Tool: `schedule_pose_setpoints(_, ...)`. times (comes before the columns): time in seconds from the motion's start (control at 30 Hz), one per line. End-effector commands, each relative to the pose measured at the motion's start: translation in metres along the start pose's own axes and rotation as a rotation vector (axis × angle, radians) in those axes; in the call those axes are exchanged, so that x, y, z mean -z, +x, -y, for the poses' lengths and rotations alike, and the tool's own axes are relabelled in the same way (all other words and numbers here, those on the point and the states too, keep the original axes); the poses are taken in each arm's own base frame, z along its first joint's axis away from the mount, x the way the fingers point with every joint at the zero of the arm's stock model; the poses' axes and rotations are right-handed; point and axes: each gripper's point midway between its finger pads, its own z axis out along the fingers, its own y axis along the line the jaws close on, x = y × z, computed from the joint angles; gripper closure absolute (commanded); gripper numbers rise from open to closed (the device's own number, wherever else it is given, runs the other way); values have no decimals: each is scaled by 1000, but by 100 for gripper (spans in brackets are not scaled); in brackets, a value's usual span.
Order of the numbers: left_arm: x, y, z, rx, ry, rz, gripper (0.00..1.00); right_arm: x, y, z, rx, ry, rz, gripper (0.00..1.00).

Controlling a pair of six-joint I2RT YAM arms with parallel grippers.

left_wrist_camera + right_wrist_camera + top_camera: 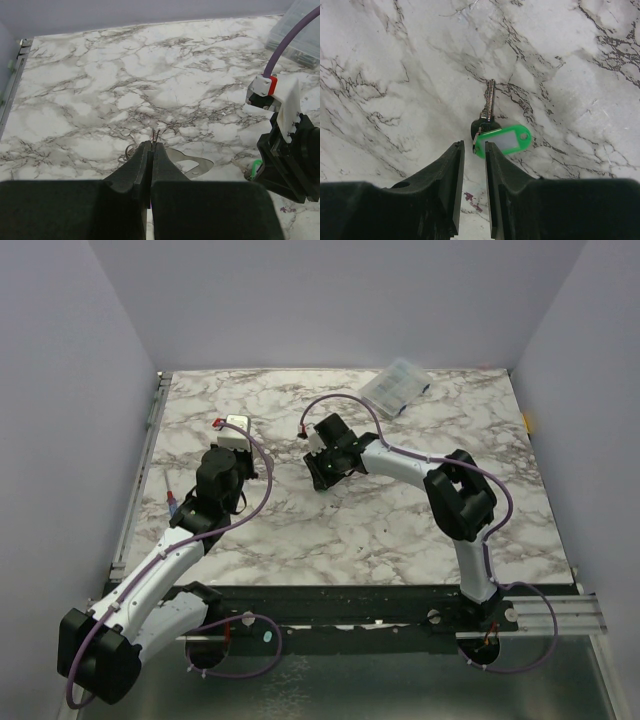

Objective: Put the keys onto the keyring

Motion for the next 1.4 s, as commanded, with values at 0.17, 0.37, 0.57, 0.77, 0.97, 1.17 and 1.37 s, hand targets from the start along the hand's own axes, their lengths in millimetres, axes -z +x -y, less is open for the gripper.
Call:
schedule_pose_setpoints(0.17,-1,-14,3,5,19,28,100,-15,20,3,-1,23,-64,70)
schedule_pose_setpoints(0.37,0,-14,3,5,19,29,100,-18,22,4,3,29,-74,75)
schedule_pose_setpoints(0.57,0,-14,3,5,19,28,100,-15,18,4,8,36,-67,78)
schedule_pose_setpoints(0.77,0,-14,2,4,17,30,100,-9,14,2,31,36,-49,99)
schedule_pose_setpoints(0.97,1,-16,5,3,36,34,100,18,1,-4,98,23,26,99)
schedule_pose_setpoints(1.17,4,-22,16,2,101,50,100,65,-20,-33,183,-91,194,99)
schedule_pose_setpoints(1.37,16,-29,45,-19,288,69,100,103,-11,-75,326,-312,309,99)
